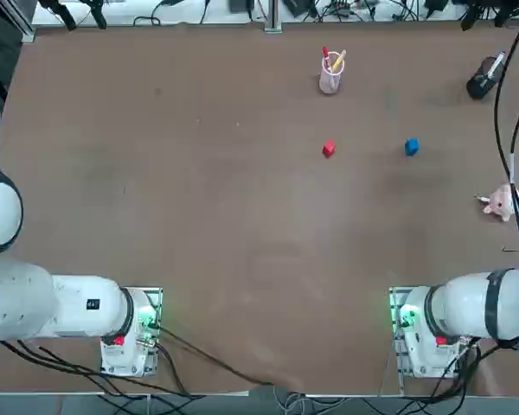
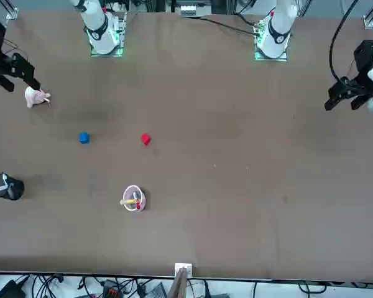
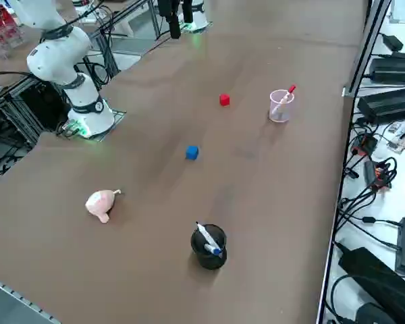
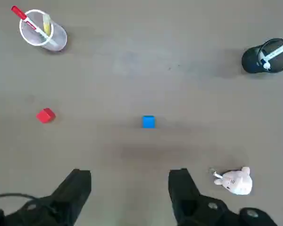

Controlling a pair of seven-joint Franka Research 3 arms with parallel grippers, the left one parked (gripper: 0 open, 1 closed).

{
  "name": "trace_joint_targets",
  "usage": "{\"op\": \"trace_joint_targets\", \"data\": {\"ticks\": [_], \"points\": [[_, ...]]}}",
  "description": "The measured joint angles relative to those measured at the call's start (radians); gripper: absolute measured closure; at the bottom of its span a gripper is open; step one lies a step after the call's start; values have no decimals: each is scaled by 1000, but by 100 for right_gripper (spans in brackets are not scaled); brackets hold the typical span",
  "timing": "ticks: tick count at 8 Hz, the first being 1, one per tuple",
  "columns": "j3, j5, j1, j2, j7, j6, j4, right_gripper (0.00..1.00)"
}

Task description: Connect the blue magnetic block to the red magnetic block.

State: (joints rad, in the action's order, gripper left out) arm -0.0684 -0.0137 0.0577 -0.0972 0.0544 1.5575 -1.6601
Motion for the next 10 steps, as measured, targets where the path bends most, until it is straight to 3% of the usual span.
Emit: {"op": "trace_joint_targets", "data": {"ticks": [7, 9, 10], "points": [[0, 0, 0, 39, 0, 1, -7, 0], [-1, 0, -1, 79, 0, 97, -65, 0], [-1, 0, -1, 95, 0, 194, -140, 0]]}}
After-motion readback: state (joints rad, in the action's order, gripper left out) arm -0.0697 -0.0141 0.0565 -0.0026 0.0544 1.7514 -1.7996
